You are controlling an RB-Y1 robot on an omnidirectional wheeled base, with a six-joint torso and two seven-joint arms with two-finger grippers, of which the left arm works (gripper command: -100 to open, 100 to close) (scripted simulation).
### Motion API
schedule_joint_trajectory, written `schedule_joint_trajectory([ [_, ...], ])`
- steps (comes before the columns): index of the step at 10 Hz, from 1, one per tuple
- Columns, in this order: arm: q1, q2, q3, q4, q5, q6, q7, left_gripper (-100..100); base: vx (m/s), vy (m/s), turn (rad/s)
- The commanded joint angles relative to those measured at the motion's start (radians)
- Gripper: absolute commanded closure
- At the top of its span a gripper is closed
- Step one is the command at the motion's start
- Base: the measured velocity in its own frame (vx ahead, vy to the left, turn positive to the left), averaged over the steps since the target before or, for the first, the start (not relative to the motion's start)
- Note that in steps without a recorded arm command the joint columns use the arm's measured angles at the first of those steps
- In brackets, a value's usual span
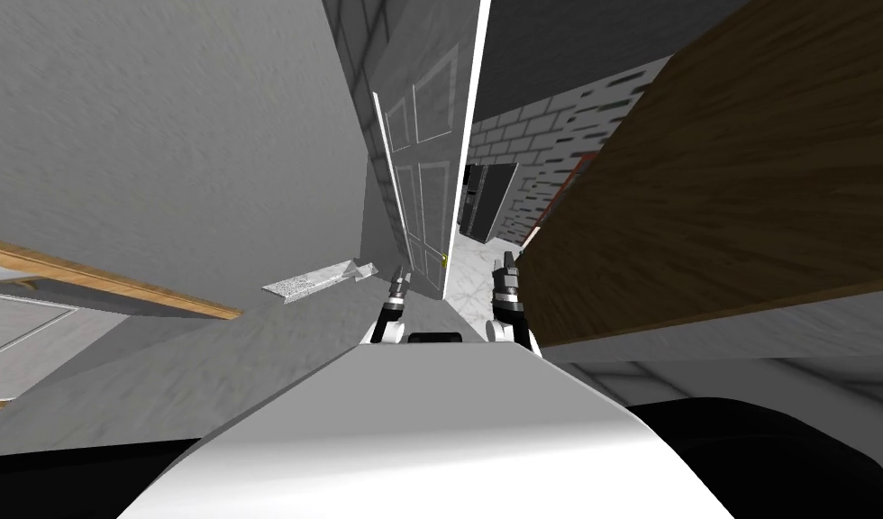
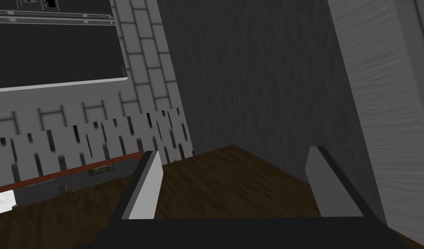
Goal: Push the door open
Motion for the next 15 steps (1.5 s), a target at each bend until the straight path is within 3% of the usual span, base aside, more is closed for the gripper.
schedule_joint_trajectory([
  [1, -0.017, 0.004, -0.012, 0.041, -0.003, -0.007, 0.000, -100, 0.089, 0.052, -0.110],
  [13, -0.129, 0.011, -0.117, 0.359, -0.034, -0.083, -0.004, -100, 0.084, 0.053, -0.111],
  [15, -0.138, 0.011, -0.126, 0.385, -0.037, -0.089, -0.005, -100, 0.054, 0.042, -0.052],
])
